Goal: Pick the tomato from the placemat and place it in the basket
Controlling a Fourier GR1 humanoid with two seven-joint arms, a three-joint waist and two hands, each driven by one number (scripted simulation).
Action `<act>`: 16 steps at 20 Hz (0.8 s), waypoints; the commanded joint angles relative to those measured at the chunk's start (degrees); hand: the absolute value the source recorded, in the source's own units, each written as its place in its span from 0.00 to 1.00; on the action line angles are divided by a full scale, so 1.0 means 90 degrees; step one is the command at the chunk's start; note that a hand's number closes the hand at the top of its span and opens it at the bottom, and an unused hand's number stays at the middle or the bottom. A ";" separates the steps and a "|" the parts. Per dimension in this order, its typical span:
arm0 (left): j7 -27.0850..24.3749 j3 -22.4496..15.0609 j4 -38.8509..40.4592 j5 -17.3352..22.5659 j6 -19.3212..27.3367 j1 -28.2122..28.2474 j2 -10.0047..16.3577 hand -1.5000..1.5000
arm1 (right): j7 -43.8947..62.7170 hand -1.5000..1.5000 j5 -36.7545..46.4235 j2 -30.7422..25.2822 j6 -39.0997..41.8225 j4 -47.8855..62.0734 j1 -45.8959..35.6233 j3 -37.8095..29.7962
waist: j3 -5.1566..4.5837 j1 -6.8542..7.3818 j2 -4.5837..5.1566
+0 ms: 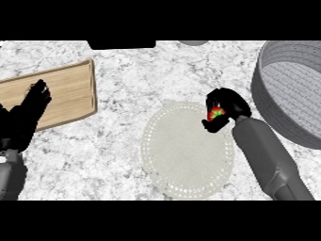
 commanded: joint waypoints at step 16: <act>0.0060 -0.0270 0.0107 -0.0029 -0.0169 -0.0401 -0.0115 0.50 | 0.6527 1.00 0.1860 0.0693 -0.6259 0.0870 -0.3460 -0.1099 | -0.0012 0.0728 0.0065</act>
